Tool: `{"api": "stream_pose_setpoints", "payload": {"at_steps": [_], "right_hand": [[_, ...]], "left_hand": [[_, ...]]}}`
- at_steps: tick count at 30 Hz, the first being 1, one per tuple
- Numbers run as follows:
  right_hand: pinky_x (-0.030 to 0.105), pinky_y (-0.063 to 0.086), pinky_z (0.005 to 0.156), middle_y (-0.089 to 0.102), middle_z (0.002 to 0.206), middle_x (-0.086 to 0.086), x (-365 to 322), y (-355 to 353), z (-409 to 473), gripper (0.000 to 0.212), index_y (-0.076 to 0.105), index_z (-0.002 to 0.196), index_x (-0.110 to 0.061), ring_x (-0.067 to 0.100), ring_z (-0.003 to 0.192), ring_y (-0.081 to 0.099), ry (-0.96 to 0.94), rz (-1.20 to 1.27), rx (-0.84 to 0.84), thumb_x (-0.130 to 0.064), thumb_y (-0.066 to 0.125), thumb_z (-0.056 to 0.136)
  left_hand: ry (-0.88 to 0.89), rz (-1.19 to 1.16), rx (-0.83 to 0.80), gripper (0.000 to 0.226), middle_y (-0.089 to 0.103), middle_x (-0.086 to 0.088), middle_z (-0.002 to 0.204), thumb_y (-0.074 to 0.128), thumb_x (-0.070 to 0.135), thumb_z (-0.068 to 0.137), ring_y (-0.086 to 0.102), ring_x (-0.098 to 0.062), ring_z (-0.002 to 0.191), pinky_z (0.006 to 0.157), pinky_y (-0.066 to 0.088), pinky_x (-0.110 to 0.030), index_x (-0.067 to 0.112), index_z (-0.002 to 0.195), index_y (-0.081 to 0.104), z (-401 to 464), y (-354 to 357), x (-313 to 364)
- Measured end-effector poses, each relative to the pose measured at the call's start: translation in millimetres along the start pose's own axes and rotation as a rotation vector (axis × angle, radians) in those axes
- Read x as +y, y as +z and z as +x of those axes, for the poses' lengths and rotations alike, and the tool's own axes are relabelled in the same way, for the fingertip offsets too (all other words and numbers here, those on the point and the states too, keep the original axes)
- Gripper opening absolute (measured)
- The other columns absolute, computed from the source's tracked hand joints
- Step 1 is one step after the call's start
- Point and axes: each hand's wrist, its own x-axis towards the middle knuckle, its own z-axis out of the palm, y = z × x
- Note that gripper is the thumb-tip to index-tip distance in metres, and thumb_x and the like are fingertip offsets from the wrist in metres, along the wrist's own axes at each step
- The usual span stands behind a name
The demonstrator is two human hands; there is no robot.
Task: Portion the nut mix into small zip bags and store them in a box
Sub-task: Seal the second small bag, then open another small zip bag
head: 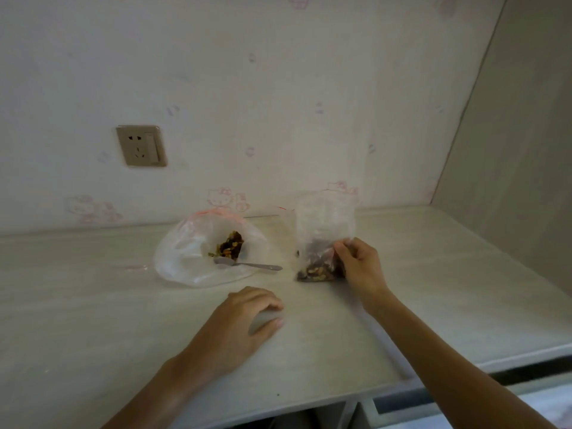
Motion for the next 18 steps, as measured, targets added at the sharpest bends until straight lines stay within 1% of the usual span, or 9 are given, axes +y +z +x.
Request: {"api": "stream_pose_setpoints", "payload": {"at_steps": [2, 5, 6, 10, 11, 13, 15, 16, 18], "right_hand": [[0.018, 0.049, 0.056, 0.067, 0.066, 0.000, 6, 7, 13, 0.024, 0.068, 0.085, 0.002, 0.010, 0.062, 0.061, -0.005, -0.020, 0.019, -0.011, 0.058, 0.103], [0.030, 0.052, 0.068, 0.068, 0.073, 0.003, 8, 19, 37, 0.027, 0.068, 0.077, -0.008, 0.017, 0.071, 0.062, -0.014, -0.067, 0.053, -0.011, 0.057, 0.102], [0.031, 0.052, 0.070, 0.068, 0.073, 0.002, 9, 24, 45, 0.028, 0.067, 0.074, -0.011, 0.017, 0.071, 0.062, -0.011, -0.060, 0.066, -0.010, 0.057, 0.101], [0.012, 0.046, 0.057, 0.066, 0.070, -0.003, 10, 35, 73, 0.030, 0.065, 0.071, -0.015, 0.010, 0.067, 0.060, 0.013, -0.094, 0.120, -0.011, 0.057, 0.100], [0.014, 0.048, 0.060, 0.067, 0.074, 0.000, 11, 36, 78, 0.026, 0.067, 0.076, -0.010, 0.013, 0.069, 0.061, 0.027, -0.095, 0.113, -0.012, 0.058, 0.100], [0.026, 0.049, 0.070, 0.067, 0.083, 0.008, 11, 33, 84, 0.022, 0.067, 0.088, 0.000, 0.020, 0.077, 0.060, 0.042, -0.126, 0.092, -0.016, 0.060, 0.100], [0.029, 0.047, 0.074, 0.065, 0.092, 0.007, 10, 25, 81, 0.018, 0.063, 0.096, -0.003, 0.020, 0.084, 0.058, 0.022, -0.180, 0.096, -0.020, 0.063, 0.099], [0.027, 0.047, 0.077, 0.065, 0.101, 0.004, 8, 19, 76, 0.017, 0.064, 0.107, -0.007, 0.018, 0.090, 0.059, -0.006, -0.207, 0.108, -0.022, 0.065, 0.098], [0.025, 0.046, 0.088, 0.060, 0.116, -0.002, 3, 7, 61, 0.037, 0.057, 0.130, -0.010, 0.014, 0.105, 0.057, -0.096, -0.273, 0.142, -0.023, 0.067, 0.097]], "left_hand": [[0.023, 0.021, -0.004, 0.028, 0.059, 0.034, 0.121, 0.056, 0.058, 0.097, 0.053, 0.010, 0.122, 0.104, 0.042, -0.016, 0.042, 0.116, 0.069, 0, 0, 0], [0.030, 0.048, 0.011, 0.028, 0.059, 0.035, 0.122, 0.055, 0.057, 0.098, 0.051, 0.011, 0.124, 0.103, 0.041, -0.015, 0.040, 0.111, 0.072, 1, 1, 1], [0.032, 0.052, 0.017, 0.027, 0.060, 0.034, 0.121, 0.056, 0.055, 0.098, 0.051, 0.011, 0.124, 0.103, 0.041, -0.016, 0.039, 0.110, 0.073, 2, 1, 1], [0.033, 0.050, 0.004, 0.027, 0.060, 0.035, 0.121, 0.056, 0.056, 0.098, 0.050, 0.010, 0.126, 0.103, 0.043, -0.020, 0.039, 0.110, 0.073, 4, 2, -1], [0.034, 0.049, 0.004, 0.027, 0.060, 0.035, 0.121, 0.056, 0.056, 0.098, 0.050, 0.010, 0.127, 0.103, 0.044, -0.020, 0.040, 0.110, 0.073, 4, 2, -1], [0.032, 0.043, 0.006, 0.027, 0.060, 0.035, 0.121, 0.056, 0.056, 0.097, 0.051, 0.010, 0.126, 0.103, 0.043, -0.020, 0.039, 0.109, 0.073, 4, 2, -1], [0.039, 0.032, 0.018, 0.026, 0.062, 0.033, 0.120, 0.057, 0.054, 0.097, 0.053, 0.009, 0.125, 0.102, 0.043, -0.021, 0.037, 0.108, 0.074, 4, 2, -2], [0.040, 0.025, 0.022, 0.026, 0.063, 0.032, 0.120, 0.057, 0.053, 0.097, 0.054, 0.008, 0.124, 0.102, 0.044, -0.022, 0.037, 0.107, 0.074, 4, 2, -2], [0.033, 0.001, 0.023, 0.027, 0.065, 0.030, 0.118, 0.058, 0.053, 0.097, 0.056, 0.007, 0.123, 0.103, 0.047, -0.026, 0.036, 0.109, 0.074, 4, 2, -2]]}}
